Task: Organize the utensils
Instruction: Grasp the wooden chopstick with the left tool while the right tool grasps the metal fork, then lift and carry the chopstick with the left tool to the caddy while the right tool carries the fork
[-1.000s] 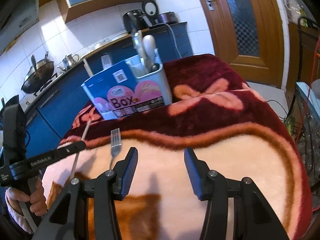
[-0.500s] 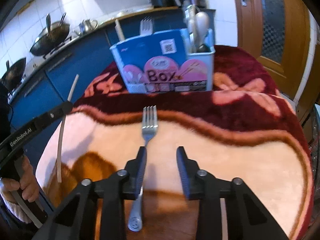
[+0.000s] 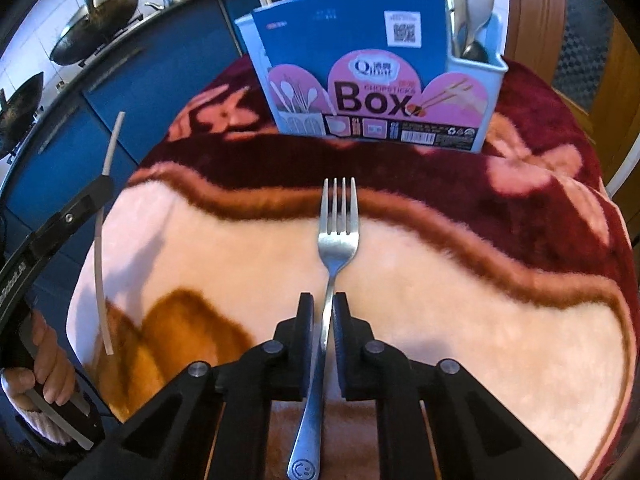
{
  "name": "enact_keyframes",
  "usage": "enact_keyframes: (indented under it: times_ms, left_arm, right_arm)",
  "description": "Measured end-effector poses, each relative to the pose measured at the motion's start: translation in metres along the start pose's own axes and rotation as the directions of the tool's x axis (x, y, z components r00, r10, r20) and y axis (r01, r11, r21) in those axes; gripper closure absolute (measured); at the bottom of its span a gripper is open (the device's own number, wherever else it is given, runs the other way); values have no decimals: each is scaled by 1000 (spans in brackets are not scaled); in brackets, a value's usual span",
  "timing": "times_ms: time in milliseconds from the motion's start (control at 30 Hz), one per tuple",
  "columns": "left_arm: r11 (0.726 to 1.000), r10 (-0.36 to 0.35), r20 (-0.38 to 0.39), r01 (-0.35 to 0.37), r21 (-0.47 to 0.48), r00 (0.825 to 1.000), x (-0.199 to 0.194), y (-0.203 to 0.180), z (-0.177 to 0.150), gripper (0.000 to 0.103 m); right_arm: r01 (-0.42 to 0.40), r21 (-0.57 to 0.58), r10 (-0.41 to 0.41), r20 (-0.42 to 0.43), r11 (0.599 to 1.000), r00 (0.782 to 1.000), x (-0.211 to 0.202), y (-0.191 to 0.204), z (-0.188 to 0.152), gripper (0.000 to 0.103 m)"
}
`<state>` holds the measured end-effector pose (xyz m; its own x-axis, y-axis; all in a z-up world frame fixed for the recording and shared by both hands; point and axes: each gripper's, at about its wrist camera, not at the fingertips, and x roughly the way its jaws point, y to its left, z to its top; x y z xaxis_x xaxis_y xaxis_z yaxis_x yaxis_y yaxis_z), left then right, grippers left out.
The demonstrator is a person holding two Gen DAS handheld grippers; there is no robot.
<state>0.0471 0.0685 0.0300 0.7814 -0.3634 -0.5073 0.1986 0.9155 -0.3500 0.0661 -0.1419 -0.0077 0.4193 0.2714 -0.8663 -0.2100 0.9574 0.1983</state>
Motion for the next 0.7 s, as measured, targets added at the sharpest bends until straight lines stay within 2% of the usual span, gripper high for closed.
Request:
enact_keyframes:
  times_ms: [200, 467, 567, 700]
  left_arm:
    - [1000, -13, -2, 13, 4, 1000, 2, 0, -1, 99]
    - [1000, -22, -6, 22, 14, 1000, 4, -6, -2, 99]
    - [1000, -24, -2, 24, 16, 1000, 3, -8, -2, 99]
    - [999, -31, 16, 30, 21, 999, -2, -12, 0, 99]
  right_arm:
    - [-3, -9, 3, -84, 1000, 996, 6, -1, 12, 92]
    - [-41, -2, 40, -227, 999, 973, 18, -5, 31, 93]
    - [-41, 2, 40, -219, 999, 975, 17, -5, 30, 96]
    - [-76, 28, 79, -154, 997, 985, 10, -11, 21, 98]
